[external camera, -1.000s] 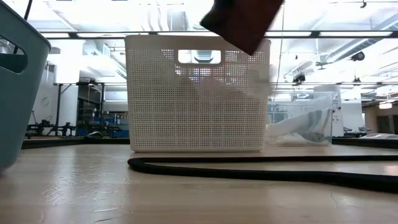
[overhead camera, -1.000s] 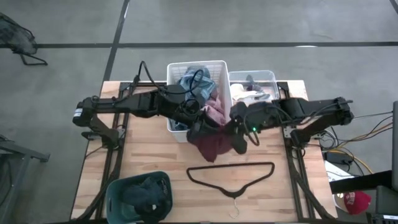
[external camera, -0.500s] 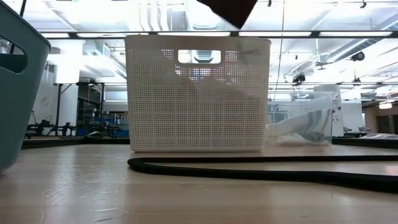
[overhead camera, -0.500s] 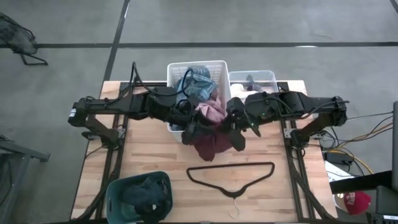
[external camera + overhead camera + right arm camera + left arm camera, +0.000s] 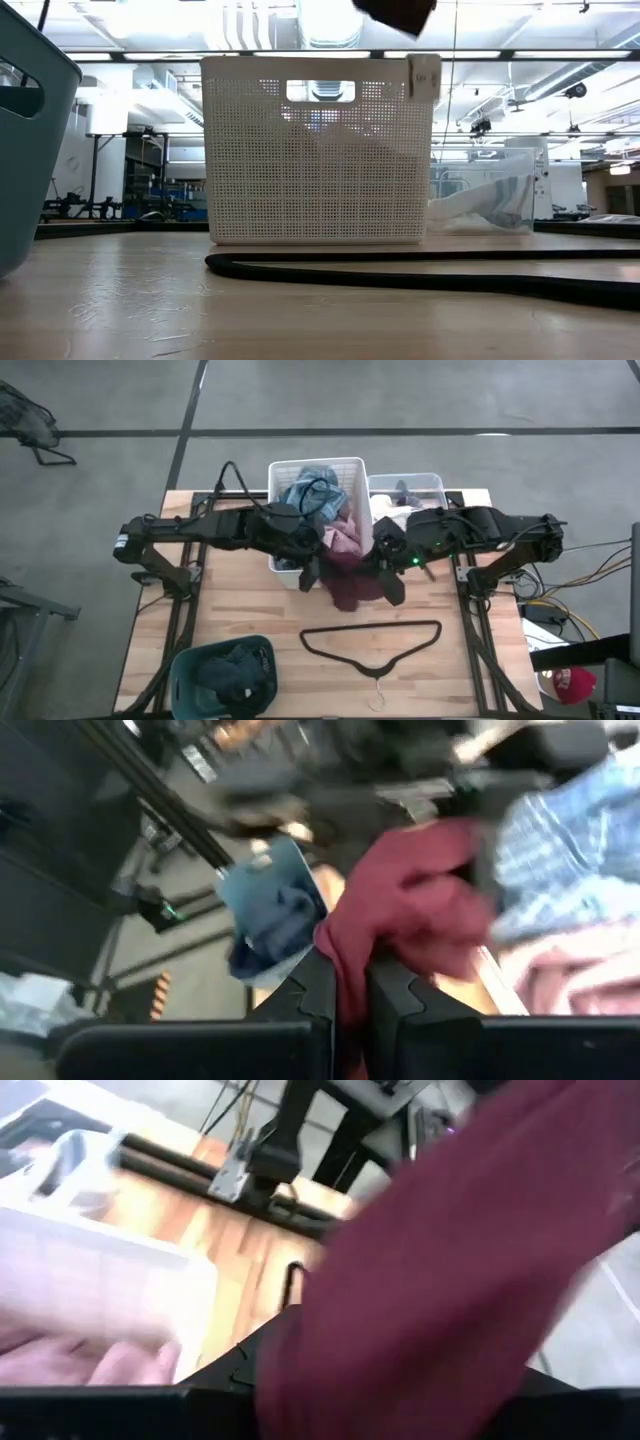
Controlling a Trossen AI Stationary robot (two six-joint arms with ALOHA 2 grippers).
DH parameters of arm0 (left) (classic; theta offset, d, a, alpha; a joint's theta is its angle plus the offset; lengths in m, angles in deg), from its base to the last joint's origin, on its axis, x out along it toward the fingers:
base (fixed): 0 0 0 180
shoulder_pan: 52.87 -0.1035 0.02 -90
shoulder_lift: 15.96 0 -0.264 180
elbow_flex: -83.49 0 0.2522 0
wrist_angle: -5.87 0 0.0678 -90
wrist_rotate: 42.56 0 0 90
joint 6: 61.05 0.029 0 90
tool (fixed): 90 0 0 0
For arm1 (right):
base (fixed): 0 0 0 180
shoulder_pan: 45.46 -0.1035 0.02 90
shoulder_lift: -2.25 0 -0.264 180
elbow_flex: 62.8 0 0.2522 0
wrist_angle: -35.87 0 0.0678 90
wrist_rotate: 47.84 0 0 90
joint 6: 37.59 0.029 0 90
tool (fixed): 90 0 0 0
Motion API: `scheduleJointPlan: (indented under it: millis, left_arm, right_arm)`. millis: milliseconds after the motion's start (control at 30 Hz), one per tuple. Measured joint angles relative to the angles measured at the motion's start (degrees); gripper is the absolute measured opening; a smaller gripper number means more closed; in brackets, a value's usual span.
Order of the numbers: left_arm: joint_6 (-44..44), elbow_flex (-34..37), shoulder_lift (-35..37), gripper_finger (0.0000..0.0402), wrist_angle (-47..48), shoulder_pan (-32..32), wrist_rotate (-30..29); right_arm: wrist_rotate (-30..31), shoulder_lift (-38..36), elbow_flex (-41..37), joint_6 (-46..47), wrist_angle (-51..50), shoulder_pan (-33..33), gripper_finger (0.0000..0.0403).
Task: Pick & Place Cloths
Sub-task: Put the red shirt into the green bin
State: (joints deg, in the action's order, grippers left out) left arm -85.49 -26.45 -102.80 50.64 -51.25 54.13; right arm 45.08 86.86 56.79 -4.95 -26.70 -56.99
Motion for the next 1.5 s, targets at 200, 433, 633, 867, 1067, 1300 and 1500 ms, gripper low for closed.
scheduleJointPlan:
  millis: [200, 433, 633, 867, 1067, 1300, 1500]
  left_arm:
    - [-0.25, -0.05, 0.89, 0.0175, -0.65, 0.21, 0.33]
    - [0.84, 0.00, 0.80, 0.0141, -1.40, 0.17, 0.67]
    - [3.41, 0.00, 0.85, 0.0026, -1.28, 0.23, 2.43]
    - [3.37, -0.96, 3.77, 0.0019, 7.15, 0.23, 7.26]
    - [-1.58, -2.71, 8.84, 0.0014, 22.25, 0.25, 7.62]
    - [-16.23, -2.80, 14.44, 0.0017, 25.03, 2.53, 20.93]
    - [-32.40, -1.56, 16.82, 0.0017, 27.13, 9.94, 29.64]
  right_arm:
    - [1.63, 0.68, 0.56, -2.21, 1.45, 0.17, 0.0018]
    - [4.84, 0.74, -0.55, -2.62, 1.35, 0.15, 0.0018]
    - [9.20, 0.72, -0.69, -3.43, 1.49, 0.17, 0.0026]
    - [11.17, 0.75, -0.75, -5.17, 1.16, 0.44, 0.0074]
    - [16.82, 0.75, -1.13, -5.70, -1.08, 0.48, 0.0136]
    - [28.88, 0.75, -3.56, -6.69, -1.58, 1.95, 0.0198]
    - [30.11, 0.75, -4.98, -6.51, -1.45, 3.88, 0.0224]
